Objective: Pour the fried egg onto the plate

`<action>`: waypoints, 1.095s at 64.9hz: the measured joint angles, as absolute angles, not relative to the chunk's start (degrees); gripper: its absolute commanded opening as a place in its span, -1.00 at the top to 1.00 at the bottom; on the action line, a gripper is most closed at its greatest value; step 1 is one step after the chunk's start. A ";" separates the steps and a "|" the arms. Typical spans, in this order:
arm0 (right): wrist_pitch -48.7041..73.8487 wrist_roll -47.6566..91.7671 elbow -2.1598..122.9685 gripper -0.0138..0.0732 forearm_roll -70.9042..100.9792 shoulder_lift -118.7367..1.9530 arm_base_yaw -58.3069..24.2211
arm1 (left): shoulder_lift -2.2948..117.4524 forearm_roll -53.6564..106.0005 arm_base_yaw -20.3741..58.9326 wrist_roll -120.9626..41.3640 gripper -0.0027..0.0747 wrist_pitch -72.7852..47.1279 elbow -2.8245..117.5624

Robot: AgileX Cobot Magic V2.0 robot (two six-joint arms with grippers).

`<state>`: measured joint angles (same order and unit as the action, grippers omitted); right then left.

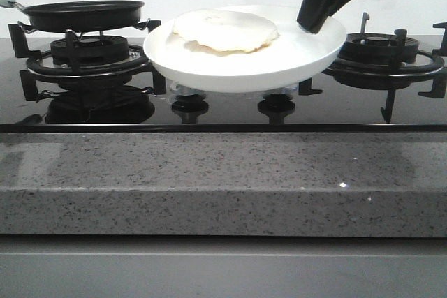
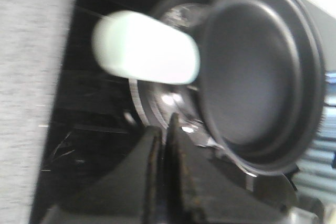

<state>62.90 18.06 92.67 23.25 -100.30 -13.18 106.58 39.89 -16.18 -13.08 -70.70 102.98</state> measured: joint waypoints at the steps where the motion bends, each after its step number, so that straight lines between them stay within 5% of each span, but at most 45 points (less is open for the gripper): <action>1: 62.90 18.06 92.67 0.84 23.25 -100.30 -13.18 | 106.38 39.66 -15.90 -13.08 0.98 -70.70 102.98; 33: 62.90 18.06 92.67 0.84 23.25 -100.30 -13.18 | 83.49 24.31 -4.47 -13.08 0.98 -56.87 89.77; 71: 62.90 18.06 92.67 0.84 23.25 -100.30 -13.18 | 42.77 11.09 4.04 -13.08 0.98 -32.16 51.78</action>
<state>62.90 18.06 92.67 23.25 -100.30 -13.18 42.77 11.09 4.04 -13.08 -32.16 51.78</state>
